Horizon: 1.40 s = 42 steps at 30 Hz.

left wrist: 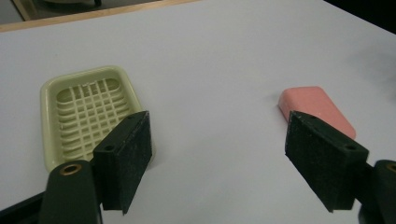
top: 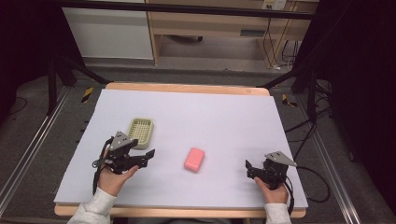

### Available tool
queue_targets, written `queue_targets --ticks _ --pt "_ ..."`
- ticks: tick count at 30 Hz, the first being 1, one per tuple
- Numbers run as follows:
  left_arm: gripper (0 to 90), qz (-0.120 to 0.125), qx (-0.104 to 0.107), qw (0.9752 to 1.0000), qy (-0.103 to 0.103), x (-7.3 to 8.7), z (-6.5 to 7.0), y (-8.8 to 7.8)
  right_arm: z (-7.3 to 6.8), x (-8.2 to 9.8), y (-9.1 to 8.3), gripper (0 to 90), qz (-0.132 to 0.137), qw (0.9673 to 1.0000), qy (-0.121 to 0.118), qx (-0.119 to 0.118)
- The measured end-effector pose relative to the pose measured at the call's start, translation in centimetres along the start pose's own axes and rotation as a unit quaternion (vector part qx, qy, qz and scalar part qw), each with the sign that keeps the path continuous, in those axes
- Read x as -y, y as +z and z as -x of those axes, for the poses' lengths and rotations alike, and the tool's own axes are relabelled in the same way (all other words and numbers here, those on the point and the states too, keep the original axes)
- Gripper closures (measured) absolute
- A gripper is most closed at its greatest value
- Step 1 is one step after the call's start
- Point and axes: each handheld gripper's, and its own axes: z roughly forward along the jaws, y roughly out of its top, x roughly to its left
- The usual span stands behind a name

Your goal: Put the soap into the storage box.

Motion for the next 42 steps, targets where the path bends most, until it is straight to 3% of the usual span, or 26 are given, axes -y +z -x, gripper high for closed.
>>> queue_targets --ticks 21,42 --pt "22.8 -0.01 0.03 0.9992 0.027 -2.3 3.9 3.4 -0.1 0.0 0.1 4.0 -0.002 1.0 -0.002 -0.004" --pt "24.5 -0.031 0.046 0.9977 0.04 -2.7 6.6 6.4 -0.1 -0.1 0.1 4.2 -0.004 1.0 -0.002 -0.008"
